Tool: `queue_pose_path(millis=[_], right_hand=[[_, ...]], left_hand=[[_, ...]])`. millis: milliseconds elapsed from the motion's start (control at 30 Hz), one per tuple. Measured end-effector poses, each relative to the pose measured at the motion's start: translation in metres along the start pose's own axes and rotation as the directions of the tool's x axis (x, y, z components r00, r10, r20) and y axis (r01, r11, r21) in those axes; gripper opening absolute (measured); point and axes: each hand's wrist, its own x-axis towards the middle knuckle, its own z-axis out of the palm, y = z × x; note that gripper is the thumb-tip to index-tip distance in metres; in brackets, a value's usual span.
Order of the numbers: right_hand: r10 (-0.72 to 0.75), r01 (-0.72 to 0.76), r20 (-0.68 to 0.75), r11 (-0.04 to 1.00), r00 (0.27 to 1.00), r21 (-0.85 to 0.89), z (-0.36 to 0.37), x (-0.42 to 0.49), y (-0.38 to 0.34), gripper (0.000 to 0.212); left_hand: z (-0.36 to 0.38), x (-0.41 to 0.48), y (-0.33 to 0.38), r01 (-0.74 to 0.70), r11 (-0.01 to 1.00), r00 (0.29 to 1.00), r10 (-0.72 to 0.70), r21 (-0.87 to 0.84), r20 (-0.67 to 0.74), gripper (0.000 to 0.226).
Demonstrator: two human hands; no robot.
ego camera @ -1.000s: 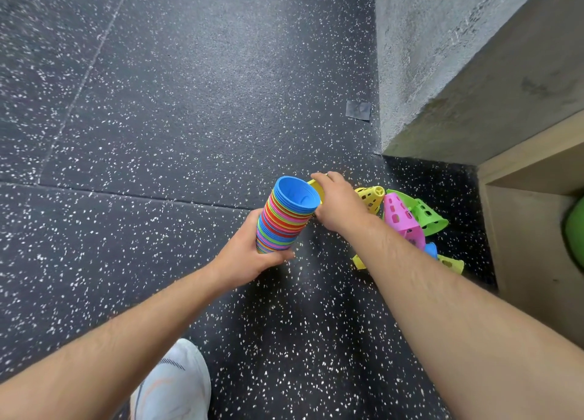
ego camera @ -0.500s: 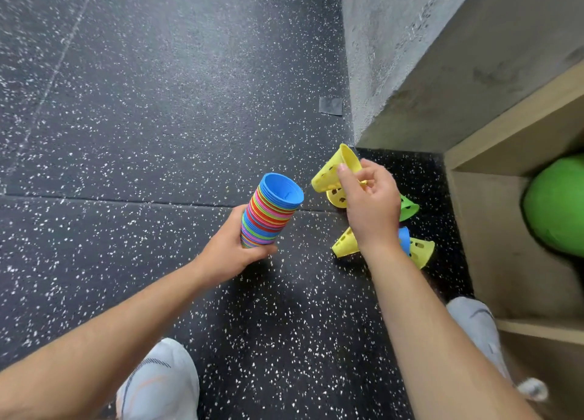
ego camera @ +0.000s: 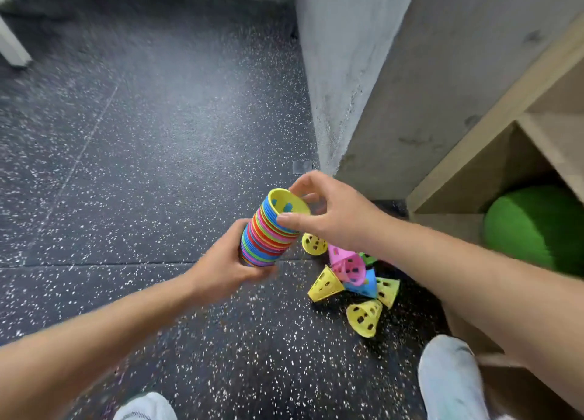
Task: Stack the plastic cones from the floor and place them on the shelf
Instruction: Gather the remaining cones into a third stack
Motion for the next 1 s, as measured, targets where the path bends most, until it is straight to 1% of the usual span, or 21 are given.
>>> queue_pose_path(millis=[100, 167, 267, 333, 467, 567, 667, 733, 800, 833, 867, 933, 1000], right_hand=[[-0.044, 0.048, 0.042, 0.991, 0.998, -0.121, -0.047, -0.01, -0.021, 0.053], [-0.06, 0.071, 0.068, 0.981, 0.996, -0.18, -0.071, -0.021, -0.031, 0.055], [-0.099, 0.111, 0.081, 0.98, 0.992, -0.162, -0.089, -0.029, -0.033, 0.057], [-0.106, 0.118, 0.095, 0.985, 0.99, -0.128, -0.092, -0.034, -0.024, 0.062], [-0.071, 0.068, 0.131, 0.997, 0.989, 0.026, -0.078, -0.043, 0.025, 0.064], [-0.049, 0.036, 0.101, 0.992, 0.994, 0.123, -0.051, -0.051, 0.073, 0.064], [-0.056, 0.033, 0.086, 0.968, 0.995, 0.247, -0.024, -0.063, 0.111, 0.064], [-0.033, 0.023, 0.029, 0.955, 0.999, 0.296, -0.014, -0.069, 0.136, 0.054], [0.045, -0.012, -0.125, 0.968, 0.991, 0.251, -0.006, -0.069, 0.167, 0.038], [0.088, -0.049, -0.199, 0.981, 0.976, 0.188, -0.003, -0.067, 0.182, 0.033], [0.112, -0.091, -0.233, 0.991, 0.966, 0.097, 0.001, -0.065, 0.198, 0.032], [0.11, -0.135, -0.185, 0.982, 0.977, -0.133, 0.013, -0.061, 0.223, 0.037], [0.082, -0.115, -0.124, 0.949, 0.989, -0.294, 0.025, -0.058, 0.239, 0.042]], left_hand=[[-0.014, 0.01, 0.052, -0.029, 0.995, 0.998, 0.023, 0.094, 0.063, 0.079], [-0.017, 0.012, 0.081, -0.038, 0.98, 0.993, 0.016, 0.196, 0.114, 0.079], [-0.009, 0.008, 0.109, -0.007, 0.95, 0.994, -0.028, 0.313, 0.108, 0.076], [0.006, 0.003, 0.114, 0.044, 0.953, 0.995, -0.069, 0.298, 0.075, 0.074], [0.055, -0.011, 0.089, 0.125, 0.977, 0.991, -0.13, 0.173, 0.02, 0.068], [0.099, -0.023, 0.056, 0.182, 0.981, 0.983, -0.18, 0.061, -0.035, 0.067], [0.133, -0.032, 0.026, 0.212, 0.977, 0.973, -0.208, 0.031, -0.099, 0.062], [0.152, -0.035, 0.015, 0.22, 0.975, 0.968, -0.215, 0.026, -0.131, 0.06], [0.168, -0.037, 0.005, 0.245, 0.97, 0.955, -0.241, 0.004, -0.173, 0.06], [0.175, -0.039, 0.002, 0.262, 0.965, 0.947, -0.258, -0.008, -0.192, 0.06], [0.182, -0.041, -0.002, 0.28, 0.96, 0.938, -0.278, -0.022, -0.205, 0.061], [0.194, -0.045, -0.009, 0.305, 0.952, 0.926, -0.305, -0.037, -0.221, 0.06], [0.202, -0.048, -0.015, 0.32, 0.947, 0.923, -0.319, -0.032, -0.214, 0.059]])
